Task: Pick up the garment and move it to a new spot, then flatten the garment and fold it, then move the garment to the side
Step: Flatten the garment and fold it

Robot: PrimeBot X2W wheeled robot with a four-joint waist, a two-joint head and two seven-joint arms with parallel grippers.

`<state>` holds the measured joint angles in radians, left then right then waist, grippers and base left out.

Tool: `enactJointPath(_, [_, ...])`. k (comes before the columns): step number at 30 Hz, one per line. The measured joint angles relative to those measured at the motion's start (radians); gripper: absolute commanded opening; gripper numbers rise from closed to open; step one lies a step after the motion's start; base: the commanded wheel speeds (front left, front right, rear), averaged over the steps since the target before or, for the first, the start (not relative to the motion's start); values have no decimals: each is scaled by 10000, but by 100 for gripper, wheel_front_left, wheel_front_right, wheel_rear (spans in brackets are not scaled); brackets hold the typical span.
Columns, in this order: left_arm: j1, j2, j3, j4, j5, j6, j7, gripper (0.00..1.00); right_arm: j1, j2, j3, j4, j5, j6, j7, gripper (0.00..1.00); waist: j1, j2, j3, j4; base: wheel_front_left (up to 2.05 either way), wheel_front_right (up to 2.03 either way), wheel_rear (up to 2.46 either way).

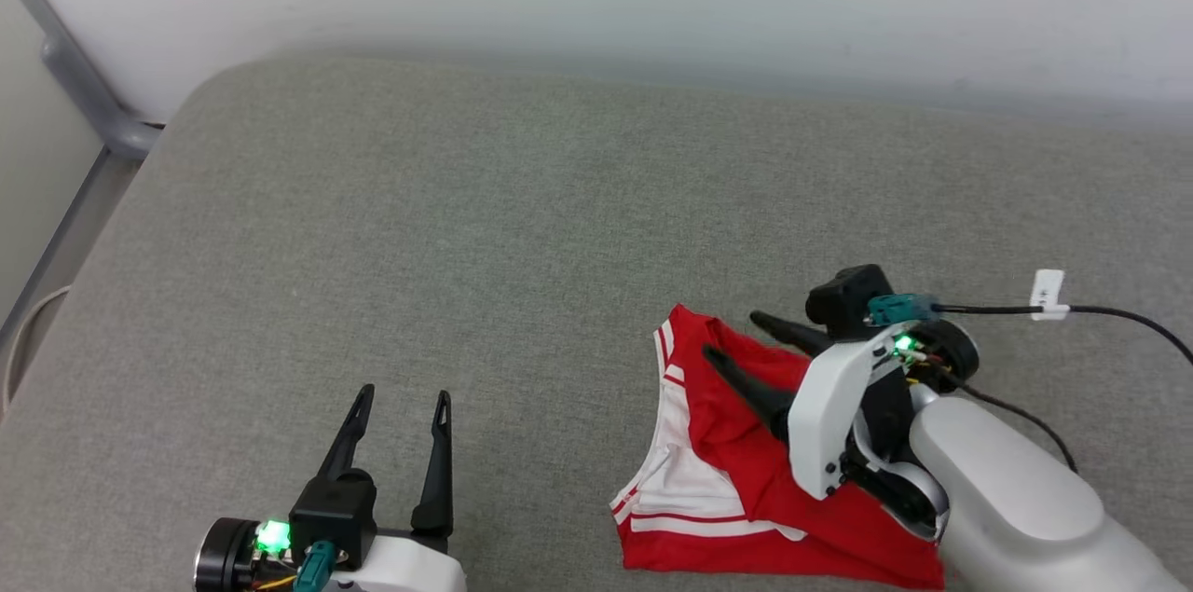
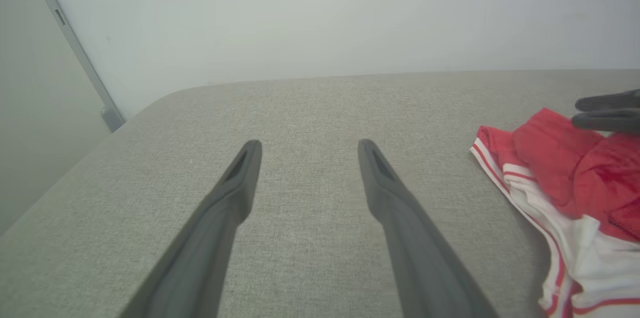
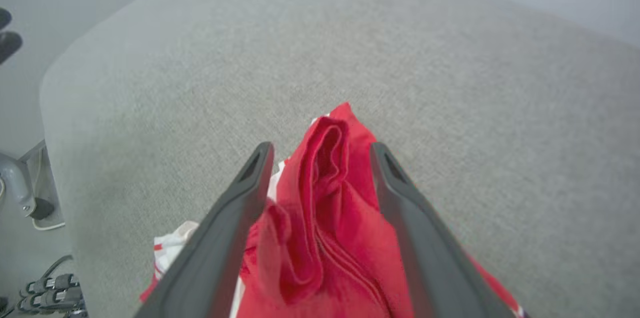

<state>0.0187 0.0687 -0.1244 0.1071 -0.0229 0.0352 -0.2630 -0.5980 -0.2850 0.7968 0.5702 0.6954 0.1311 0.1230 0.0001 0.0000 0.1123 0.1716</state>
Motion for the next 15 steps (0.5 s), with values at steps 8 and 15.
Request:
enactJointPath(8, [384, 94, 111, -69, 25, -2, 0, 100, 654, -917, -1584, -842, -1544, 2, -2499, 100, 0, 0, -512, -658, 0, 0, 0])
enactJointPath(15, [616, 190, 297, -209, 10, -21, 0, 100, 2237, -604, -4598, -1741, -3946, 2, -3787, 100, -1, 1, -917, -1359, 0, 0, 0])
